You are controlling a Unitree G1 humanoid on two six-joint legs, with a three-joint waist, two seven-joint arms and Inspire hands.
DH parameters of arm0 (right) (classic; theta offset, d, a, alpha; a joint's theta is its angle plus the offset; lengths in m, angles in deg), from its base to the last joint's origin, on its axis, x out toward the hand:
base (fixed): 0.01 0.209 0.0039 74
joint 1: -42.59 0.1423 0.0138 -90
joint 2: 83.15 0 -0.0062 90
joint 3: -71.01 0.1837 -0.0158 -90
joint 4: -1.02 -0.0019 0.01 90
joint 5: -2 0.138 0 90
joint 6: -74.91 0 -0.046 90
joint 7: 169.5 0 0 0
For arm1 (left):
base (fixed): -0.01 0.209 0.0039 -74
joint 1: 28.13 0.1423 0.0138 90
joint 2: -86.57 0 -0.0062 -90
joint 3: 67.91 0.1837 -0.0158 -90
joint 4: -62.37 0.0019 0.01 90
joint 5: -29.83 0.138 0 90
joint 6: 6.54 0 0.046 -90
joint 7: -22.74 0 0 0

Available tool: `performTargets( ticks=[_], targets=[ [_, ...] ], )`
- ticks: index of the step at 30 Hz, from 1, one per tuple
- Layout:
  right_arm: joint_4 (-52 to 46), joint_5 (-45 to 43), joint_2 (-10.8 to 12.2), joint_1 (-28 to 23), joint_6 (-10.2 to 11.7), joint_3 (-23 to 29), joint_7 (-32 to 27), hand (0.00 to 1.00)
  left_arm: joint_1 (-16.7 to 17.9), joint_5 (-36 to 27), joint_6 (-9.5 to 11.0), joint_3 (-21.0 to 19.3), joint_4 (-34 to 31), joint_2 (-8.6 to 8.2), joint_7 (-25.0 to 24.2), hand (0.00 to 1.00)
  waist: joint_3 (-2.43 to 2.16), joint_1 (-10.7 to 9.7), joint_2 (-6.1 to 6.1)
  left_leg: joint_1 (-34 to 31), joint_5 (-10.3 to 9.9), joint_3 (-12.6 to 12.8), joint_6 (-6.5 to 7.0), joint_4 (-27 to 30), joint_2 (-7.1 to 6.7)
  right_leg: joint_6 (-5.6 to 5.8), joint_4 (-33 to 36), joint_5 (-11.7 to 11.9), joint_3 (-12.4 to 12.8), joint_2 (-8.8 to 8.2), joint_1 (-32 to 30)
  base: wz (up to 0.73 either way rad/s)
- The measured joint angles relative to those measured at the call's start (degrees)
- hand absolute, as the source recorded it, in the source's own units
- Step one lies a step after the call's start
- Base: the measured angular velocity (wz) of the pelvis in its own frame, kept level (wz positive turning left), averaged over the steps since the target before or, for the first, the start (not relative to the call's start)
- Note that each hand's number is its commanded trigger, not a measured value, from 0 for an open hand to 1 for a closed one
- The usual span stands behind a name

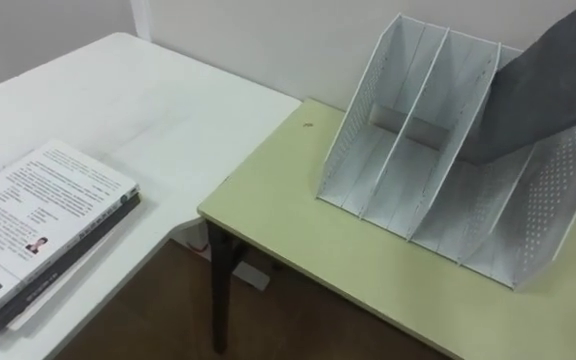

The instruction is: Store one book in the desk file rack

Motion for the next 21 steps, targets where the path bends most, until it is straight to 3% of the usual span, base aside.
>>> performTargets(
  ticks=[5, 16, 17, 18, 19, 21],
  targets=[
    [3.0, -0.5, 0.0, 0.1, -2.7, -3.5, 3.7, 1.0, -0.2, 0.0, -0.5, 0.0, -0.1, 0.0, 0.0, 0.0, -0.01, 0.5, 0.29, -0.1, 0.0, 0.0, 0.0, 0.0, -0.02, -0.01, 0.0, 0.0, 0.0, -0.01, 0.0, 0.0],
    [8.2, -6.6, 0.0, 1.2, -2.8, -3.6, 7.7, 1.0, -0.3, -0.1, -0.6, 0.0, 0.0, 0.07, 0.0, 0.0, 0.17, 1.3, 0.61, 0.2, 0.1, -0.2, -0.01, 0.1, -0.04, -0.01, 0.0, 0.0, -0.2, -0.07, 0.1, 0.0],
    [8.5, -7.5, 0.0, 1.2, -2.8, -3.7, 7.9, 0.63, -0.3, -0.1, -0.6, -0.1, 0.0, 0.2, 0.0, 0.0, 0.27, 1.3, 0.48, 0.1, 0.1, -0.4, -0.04, 0.1, -0.04, -0.01, 0.0, 0.0, -0.2, -0.06, 0.1, 0.03],
    [8.6, -7.7, 0.0, 1.2, -2.8, -3.7, 8.1, 0.19, -0.3, -0.1, -0.6, -0.1, 0.0, 0.24, 0.0, 0.0, 0.31, 1.3, 0.42, 0.1, 0.1, -0.4, -0.06, 0.1, -0.04, -0.01, 0.0, 0.0, -0.3, -0.06, 0.1, 0.03],
    [8.6, -8.3, 0.0, 1.2, -2.8, -3.9, 8.1, 0.0, -0.3, -0.1, -0.6, -0.1, 0.0, 0.27, 0.0, 0.0, 0.36, 1.3, 0.35, 0.1, 0.1, -0.4, -0.07, 0.1, -0.04, -0.01, 0.0, 0.0, -0.3, -0.07, 0.1, 0.0],
    [8.9, -8.8, 0.0, 1.2, -2.8, -4.0, 8.2, 0.0, -0.3, -0.1, -0.6, -0.2, 0.0, 0.37, 0.0, 0.0, 0.42, 1.3, 0.27, 0.0, 0.2, -0.6, -0.08, 0.1, -0.04, -0.02, -0.1, 0.0, -0.4, -0.07, 0.2, 0.02]
  ],
)
